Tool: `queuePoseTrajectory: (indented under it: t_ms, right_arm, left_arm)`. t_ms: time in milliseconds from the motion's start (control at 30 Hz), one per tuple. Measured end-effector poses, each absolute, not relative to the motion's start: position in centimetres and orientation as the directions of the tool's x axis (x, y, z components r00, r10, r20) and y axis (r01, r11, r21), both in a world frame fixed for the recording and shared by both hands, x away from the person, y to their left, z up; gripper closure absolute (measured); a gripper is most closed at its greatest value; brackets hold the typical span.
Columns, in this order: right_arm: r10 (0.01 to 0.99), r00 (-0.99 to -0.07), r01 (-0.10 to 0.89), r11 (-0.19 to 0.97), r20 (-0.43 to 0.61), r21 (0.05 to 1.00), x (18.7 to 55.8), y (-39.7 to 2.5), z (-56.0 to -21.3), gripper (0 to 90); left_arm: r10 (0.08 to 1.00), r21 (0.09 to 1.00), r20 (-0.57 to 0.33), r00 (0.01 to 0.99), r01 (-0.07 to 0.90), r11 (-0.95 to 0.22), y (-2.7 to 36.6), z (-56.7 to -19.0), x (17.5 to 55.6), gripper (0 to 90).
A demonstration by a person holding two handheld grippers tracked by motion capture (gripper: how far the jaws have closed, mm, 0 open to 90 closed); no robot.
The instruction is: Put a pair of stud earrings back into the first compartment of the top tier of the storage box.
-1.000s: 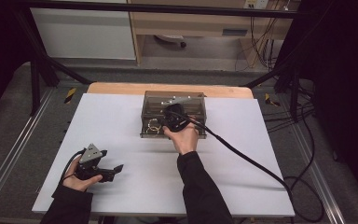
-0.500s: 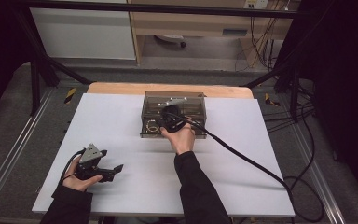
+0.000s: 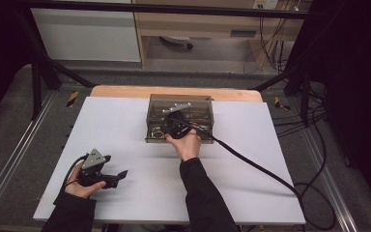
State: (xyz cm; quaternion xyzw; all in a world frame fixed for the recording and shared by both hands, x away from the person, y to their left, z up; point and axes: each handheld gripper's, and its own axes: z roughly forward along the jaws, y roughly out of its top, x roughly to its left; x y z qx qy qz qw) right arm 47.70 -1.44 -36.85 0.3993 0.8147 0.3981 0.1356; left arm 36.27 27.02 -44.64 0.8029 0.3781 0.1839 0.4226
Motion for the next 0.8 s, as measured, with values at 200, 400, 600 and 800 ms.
queuePoseTrajectory:
  t_ms: [200,400,600,800]
  right_arm:
    - [0.755,-0.649,0.542,0.376,0.09,0.752,47.6,-1.4,-37.1,86.7]
    - [0.755,-0.648,0.55,0.374,0.099,0.747,47.6,-1.3,-37.2,86.2]
    - [0.757,-0.646,0.542,0.365,0.097,0.757,47.6,-1.3,-37.2,82.0]
    - [0.742,-0.664,0.496,0.351,0.087,0.794,47.1,-1.9,-35.8,71.6]
  left_arm:
    - [0.762,0.818,-0.023,0.647,0.451,-0.358,27.0,-44.6,36.3,9.8]
    - [0.762,0.818,-0.024,0.648,0.451,-0.358,27.0,-44.6,36.3,9.8]
    - [0.761,0.819,-0.024,0.648,0.45,-0.358,27.0,-44.6,36.2,9.8]
    - [0.76,0.817,-0.022,0.649,0.45,-0.361,27.0,-44.6,36.2,9.8]
